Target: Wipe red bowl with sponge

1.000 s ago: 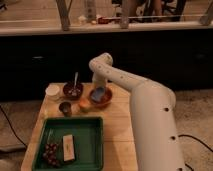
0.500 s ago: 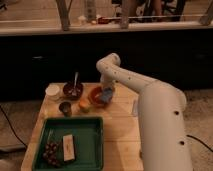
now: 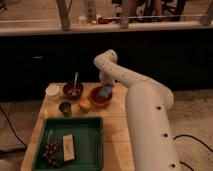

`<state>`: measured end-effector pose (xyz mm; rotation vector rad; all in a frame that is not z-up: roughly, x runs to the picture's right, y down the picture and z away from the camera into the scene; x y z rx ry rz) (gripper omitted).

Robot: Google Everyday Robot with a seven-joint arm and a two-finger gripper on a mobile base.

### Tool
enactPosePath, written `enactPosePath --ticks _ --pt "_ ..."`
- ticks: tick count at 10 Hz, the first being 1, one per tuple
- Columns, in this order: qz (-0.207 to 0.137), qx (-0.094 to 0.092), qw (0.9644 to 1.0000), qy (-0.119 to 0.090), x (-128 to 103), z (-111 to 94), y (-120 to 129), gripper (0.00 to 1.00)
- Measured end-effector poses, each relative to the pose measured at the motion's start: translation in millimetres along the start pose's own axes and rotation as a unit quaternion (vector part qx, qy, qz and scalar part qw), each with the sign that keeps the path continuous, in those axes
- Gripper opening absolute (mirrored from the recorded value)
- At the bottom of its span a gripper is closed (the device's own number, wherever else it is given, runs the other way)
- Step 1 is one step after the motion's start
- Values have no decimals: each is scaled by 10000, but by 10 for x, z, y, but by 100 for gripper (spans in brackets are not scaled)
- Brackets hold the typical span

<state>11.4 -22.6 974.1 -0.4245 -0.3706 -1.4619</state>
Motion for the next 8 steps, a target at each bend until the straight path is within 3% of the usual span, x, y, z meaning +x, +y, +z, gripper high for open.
enactPosePath --ticks 4,8 --pt "-433 210 9988 -127 -133 8 -423 0" --pt "-657 443 9967 -195 -418 -168 -352 0"
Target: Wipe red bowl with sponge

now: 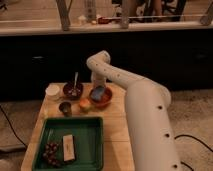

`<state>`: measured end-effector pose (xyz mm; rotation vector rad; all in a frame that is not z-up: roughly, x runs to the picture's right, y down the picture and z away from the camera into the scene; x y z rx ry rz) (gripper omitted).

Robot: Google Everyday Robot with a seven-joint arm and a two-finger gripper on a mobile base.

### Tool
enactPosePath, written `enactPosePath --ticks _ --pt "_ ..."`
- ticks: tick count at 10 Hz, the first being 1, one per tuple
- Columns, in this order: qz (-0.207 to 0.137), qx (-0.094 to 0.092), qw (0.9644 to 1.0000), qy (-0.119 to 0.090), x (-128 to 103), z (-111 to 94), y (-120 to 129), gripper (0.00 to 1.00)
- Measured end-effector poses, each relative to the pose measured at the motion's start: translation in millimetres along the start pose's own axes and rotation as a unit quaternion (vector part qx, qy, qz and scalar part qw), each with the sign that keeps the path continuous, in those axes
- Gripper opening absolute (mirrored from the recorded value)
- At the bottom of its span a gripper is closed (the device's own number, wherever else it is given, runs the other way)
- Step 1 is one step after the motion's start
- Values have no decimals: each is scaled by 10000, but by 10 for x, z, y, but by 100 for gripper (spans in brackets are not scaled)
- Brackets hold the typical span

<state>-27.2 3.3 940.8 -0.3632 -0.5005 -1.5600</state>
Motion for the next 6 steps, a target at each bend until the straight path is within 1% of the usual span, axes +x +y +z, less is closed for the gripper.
enactPosePath --ticks 1,3,4,6 --pt "-23 11 10000 -50 -93 -29 74 0" --pt "-27 -57 9999 -100 -161 -54 243 0" --pt "24 -119 9999 -109 -156 -72 345 0" --pt "156 -302 9994 -90 -38 -94 550 0"
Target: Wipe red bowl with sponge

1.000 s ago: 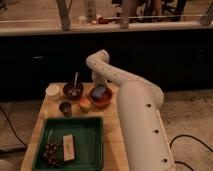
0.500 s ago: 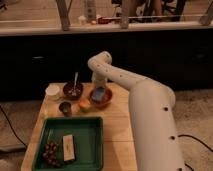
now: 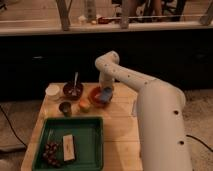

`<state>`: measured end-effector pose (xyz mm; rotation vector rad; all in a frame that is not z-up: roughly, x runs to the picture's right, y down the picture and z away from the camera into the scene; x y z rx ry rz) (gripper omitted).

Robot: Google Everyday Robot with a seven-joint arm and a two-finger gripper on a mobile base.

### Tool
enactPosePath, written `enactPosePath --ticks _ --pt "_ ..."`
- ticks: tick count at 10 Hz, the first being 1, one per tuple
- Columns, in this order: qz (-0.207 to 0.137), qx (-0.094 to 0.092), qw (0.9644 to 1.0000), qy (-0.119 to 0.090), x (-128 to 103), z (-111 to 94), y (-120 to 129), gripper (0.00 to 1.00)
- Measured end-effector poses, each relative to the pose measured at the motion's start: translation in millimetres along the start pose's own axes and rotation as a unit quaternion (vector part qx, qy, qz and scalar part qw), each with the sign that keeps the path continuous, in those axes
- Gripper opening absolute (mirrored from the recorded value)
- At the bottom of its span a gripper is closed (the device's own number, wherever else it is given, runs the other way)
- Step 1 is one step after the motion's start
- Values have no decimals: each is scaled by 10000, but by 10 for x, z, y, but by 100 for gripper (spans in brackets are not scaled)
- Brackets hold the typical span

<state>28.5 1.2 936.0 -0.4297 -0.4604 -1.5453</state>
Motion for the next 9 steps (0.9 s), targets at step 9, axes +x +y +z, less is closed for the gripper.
enactPosePath --ticks 9 --pt "-198 346 9987 -331 304 78 -428 0"
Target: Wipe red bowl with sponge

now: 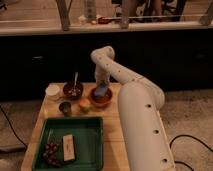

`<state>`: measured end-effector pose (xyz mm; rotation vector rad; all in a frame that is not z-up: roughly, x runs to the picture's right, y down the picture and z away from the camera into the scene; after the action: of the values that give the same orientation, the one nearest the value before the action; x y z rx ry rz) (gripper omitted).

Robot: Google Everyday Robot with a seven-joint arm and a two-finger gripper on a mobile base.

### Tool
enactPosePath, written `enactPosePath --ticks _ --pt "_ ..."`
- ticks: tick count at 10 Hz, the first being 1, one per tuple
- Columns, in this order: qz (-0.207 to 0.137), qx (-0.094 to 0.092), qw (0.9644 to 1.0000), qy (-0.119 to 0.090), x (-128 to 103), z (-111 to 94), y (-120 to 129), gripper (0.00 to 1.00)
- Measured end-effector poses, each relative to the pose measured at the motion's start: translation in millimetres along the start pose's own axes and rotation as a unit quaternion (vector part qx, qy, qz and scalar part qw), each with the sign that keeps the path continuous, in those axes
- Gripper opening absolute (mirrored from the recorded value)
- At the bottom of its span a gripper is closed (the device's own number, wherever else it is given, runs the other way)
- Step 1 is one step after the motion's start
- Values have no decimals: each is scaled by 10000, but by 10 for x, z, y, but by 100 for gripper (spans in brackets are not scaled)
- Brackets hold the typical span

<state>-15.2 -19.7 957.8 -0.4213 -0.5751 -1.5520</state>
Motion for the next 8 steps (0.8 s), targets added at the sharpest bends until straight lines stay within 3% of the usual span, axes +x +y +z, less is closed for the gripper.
enactPosePath --ticks 8 --pt "-3 -1 10000 2 0 4 -2 0"
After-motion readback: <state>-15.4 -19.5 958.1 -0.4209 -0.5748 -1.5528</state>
